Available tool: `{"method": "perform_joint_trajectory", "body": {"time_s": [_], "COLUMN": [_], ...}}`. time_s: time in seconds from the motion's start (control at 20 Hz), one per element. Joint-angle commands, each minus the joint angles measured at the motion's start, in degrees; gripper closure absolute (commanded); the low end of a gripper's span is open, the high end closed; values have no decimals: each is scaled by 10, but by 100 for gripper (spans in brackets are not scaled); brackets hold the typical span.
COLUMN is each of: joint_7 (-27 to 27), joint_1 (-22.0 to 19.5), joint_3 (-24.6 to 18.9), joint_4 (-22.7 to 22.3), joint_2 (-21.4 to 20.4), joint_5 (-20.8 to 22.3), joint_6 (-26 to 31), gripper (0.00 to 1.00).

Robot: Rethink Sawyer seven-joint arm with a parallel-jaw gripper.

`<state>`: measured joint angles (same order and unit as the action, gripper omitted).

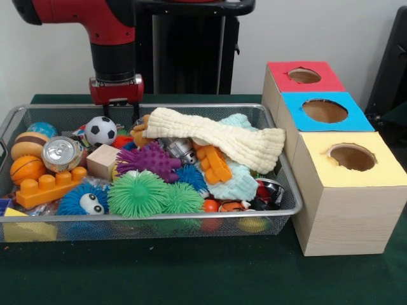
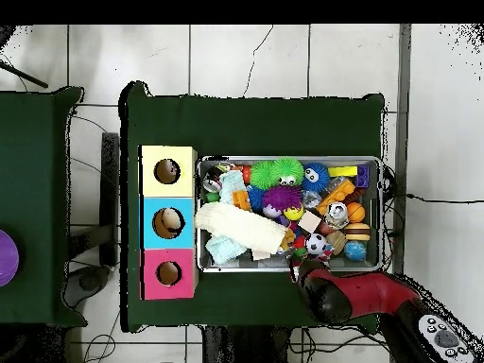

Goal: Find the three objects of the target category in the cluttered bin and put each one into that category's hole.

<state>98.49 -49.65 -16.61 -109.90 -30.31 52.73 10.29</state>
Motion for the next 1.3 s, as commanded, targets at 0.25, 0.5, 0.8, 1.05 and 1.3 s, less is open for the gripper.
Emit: {"method": "perform_joint_trajectory", "body": {"time_s": [0.25,0.5,0.8,1.05,1.3], "joint_7": [17,42,25,32,38], "joint_1": [1,24,8,7,17], "joint_3": [-7,20,6,9,-8], "joint_4": [2,9,10,8,-47], "joint_2": [30,25,29,30,-50], "joint_5": [-15,9,6,3,-39], "joint_6": [41,-2,6,1,34], "gripper": [0,100,100,100,100]}}
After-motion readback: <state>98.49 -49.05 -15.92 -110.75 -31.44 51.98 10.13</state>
